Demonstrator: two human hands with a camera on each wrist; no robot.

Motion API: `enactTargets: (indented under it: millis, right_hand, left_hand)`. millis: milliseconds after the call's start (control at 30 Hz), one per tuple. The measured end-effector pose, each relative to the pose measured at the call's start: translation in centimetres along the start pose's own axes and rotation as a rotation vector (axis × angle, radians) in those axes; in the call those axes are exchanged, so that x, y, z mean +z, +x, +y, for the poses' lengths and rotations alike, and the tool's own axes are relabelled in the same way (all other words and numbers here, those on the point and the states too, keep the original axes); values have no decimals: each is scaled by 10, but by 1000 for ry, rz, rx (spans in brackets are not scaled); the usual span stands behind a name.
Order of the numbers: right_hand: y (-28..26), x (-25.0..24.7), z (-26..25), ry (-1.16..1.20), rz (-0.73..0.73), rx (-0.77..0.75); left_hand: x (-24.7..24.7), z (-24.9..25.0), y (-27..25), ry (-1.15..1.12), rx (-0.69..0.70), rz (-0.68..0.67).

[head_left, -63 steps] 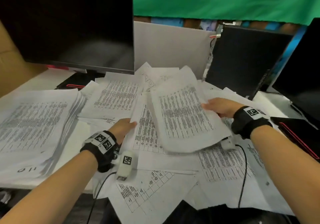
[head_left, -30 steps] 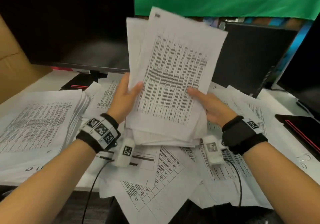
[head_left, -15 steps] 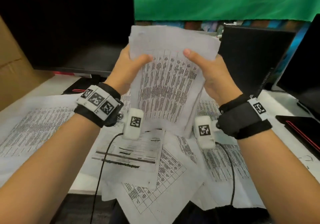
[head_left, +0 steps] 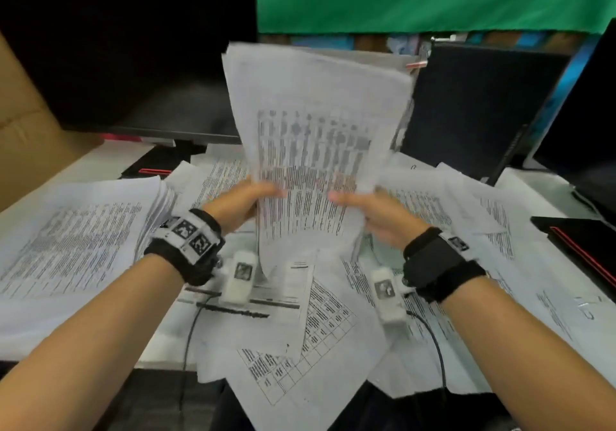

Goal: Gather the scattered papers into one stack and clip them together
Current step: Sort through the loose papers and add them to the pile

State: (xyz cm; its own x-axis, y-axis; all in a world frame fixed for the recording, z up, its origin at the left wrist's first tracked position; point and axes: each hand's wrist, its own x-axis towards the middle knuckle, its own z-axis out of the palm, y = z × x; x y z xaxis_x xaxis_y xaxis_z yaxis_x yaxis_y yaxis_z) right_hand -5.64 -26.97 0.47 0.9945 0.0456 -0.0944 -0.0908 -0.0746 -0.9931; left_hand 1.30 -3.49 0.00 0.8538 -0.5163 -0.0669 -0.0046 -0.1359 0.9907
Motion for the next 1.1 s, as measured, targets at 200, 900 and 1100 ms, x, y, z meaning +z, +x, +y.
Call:
enactTargets:
  millis: [200,900,1100]
  right_hand:
    - [18,-1,44,135,61,103]
    - [52,-29,96,2,391,379]
    - [44,-45,102,234,379,399]
  left_hand:
    - [-6,-35,6,-221,-140,97]
    - [-8,-52,82,1225,-470,199]
    - [-22,-63,76,1239,-536,74]
